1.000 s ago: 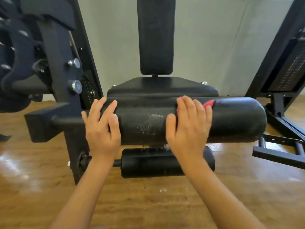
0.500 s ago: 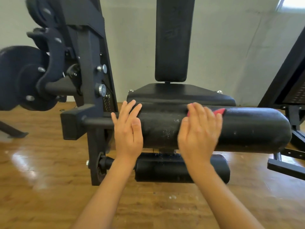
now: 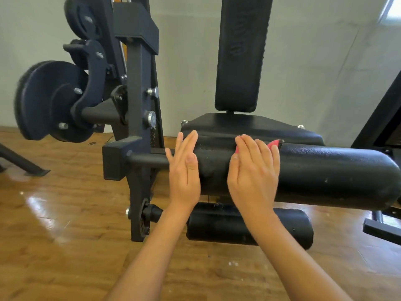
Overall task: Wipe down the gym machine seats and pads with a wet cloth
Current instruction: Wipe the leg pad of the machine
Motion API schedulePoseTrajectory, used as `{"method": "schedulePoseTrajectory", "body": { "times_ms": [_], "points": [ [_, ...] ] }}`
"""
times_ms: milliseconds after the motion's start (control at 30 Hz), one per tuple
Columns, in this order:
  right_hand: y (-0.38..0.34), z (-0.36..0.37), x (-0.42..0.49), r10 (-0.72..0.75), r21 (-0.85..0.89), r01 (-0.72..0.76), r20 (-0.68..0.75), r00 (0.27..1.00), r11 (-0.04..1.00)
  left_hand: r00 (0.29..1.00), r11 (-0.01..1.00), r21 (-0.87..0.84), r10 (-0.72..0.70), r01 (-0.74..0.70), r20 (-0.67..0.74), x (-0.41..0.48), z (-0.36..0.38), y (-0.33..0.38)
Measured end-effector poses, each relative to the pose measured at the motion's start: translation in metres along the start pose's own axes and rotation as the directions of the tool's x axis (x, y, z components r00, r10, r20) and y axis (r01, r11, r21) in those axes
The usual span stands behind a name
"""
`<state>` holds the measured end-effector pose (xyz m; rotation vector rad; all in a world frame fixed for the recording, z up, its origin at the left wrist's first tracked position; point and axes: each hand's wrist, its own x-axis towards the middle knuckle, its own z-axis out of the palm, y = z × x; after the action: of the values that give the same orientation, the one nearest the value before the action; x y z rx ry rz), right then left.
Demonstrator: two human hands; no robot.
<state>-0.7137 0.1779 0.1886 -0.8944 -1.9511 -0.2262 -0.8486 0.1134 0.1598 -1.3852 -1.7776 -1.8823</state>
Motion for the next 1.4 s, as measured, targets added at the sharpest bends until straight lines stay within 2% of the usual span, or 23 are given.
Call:
{"method": "schedulePoseTrajectory", "body": {
  "times_ms": [200, 367, 533, 667, 933, 1033, 1133, 1200, 1267, 1333, 1400],
  "points": [
    [-0.022, 0.008, -0.005, -0.186, 0.053, 0.184, 0.038, 0.982, 0.982, 0.999, 0.997, 0.065, 0.028, -0.03, 0.03, 0.0, -0.004, -0.001],
    [0.001, -0.001, 0.0, -0.277, 0.19, 0.272, 0.001, 0.961, 0.943, 0.995, 0.905, 0.415, 0.096, -0.093, 0.014, -0.002, -0.007, 0.005],
    [0.023, -0.009, 0.005, -0.265, 0.288, 0.248, 0.02, 0.964, 0.925, 0.995, 0.872, 0.48, 0.09, -0.094, 0.031, -0.003, -0.011, 0.012],
    [0.024, -0.018, 0.011, -0.256, 0.349, 0.216, 0.072, 0.964, 0.912, 0.989, 0.861, 0.491, 0.082, -0.133, 0.123, -0.001, -0.015, 0.031],
    [0.012, -0.076, 0.036, -0.067, 0.466, -0.061, 0.252, 0.965, 0.883, 0.953, 0.896, 0.428, -0.016, -0.12, 0.301, 0.033, -0.038, 0.088],
    [-0.001, -0.113, 0.067, 0.011, 0.49, -0.149, 0.273, 0.962, 0.859, 0.933, 0.926, 0.376, -0.116, -0.022, 0.341, 0.063, -0.051, 0.13],
    [-0.02, -0.154, 0.119, 0.019, 0.501, -0.127, 0.216, 0.976, 0.856, 0.906, 0.944, 0.3, -0.245, 0.14, 0.346, 0.114, -0.067, 0.188],
    [-0.034, -0.186, 0.169, -0.013, 0.516, -0.077, 0.169, 0.985, 0.853, 0.859, 0.933, 0.262, -0.335, 0.246, 0.387, 0.161, -0.078, 0.236],
    [-0.049, -0.217, 0.221, -0.061, 0.523, -0.012, 0.123, 0.991, 0.852, 0.767, 0.905, 0.134, -0.416, 0.405, 0.489, 0.212, -0.089, 0.289],
    [-0.064, -0.249, 0.277, -0.127, 0.537, 0.058, 0.093, 0.987, 0.842, 0.689, 0.849, -0.003, -0.428, 0.529, 0.585, 0.26, -0.099, 0.339],
    [-0.078, -0.276, 0.326, -0.213, 0.572, 0.128, 0.084, 0.973, 0.81, 0.688, 0.827, -0.082, -0.402, 0.556, 0.605, 0.302, -0.108, 0.38]
  ]
}}
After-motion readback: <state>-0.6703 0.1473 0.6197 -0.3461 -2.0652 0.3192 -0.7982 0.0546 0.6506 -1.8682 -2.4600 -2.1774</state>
